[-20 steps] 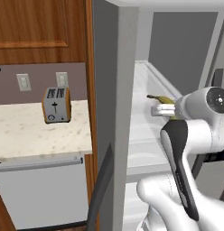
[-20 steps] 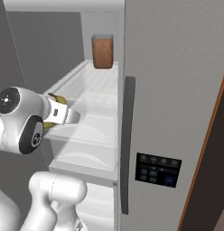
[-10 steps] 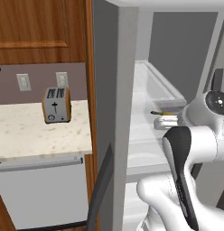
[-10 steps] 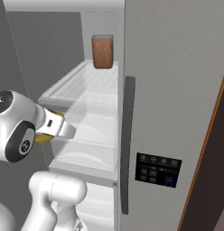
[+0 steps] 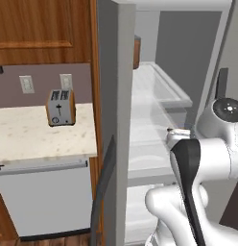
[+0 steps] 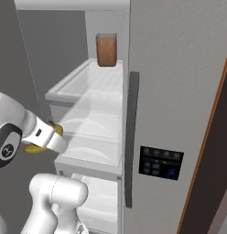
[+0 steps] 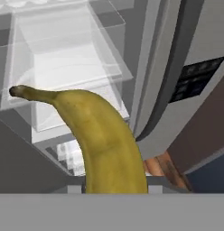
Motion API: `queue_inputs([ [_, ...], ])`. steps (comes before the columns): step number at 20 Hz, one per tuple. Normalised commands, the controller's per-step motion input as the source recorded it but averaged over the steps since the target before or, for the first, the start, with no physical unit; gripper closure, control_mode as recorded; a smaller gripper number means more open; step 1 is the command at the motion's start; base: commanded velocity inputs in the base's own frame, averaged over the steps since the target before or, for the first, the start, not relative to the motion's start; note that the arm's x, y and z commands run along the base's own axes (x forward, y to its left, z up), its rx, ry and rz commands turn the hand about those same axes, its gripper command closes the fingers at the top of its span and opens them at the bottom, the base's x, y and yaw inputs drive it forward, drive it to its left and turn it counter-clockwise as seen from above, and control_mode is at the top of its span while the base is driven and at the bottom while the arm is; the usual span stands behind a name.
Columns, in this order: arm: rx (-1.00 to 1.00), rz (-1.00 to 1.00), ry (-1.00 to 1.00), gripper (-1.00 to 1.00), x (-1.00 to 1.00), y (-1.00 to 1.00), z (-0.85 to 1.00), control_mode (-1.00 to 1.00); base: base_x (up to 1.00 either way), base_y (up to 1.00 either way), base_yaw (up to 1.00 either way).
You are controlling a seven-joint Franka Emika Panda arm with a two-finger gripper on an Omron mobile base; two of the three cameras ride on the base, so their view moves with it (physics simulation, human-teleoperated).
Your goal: Pick the tangerine and banana from the fridge and place them on the plate next to the blender to make a fruit smoothie.
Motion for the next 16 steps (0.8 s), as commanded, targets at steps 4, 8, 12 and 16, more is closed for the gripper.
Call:
queue_inputs([
  [4, 0.00, 0.00, 0.00, 1.00, 0.00, 0.00, 0.00, 1.00, -0.99, 0.00, 0.16],
  [8, 0.00, 0.00, 0.00, 1.00, 0.00, 0.00, 0.00, 1.00, -1.00, 0.00, 0.35],
  [12, 0.00, 0.00, 0.00, 1.00, 0.00, 0.00, 0.00, 1.00, -1.00, 0.00, 0.50],
  [16, 0.00, 0.00, 0.00, 1.00, 0.00, 0.00, 0.00, 1.00, -1.00, 0.00, 0.53],
])
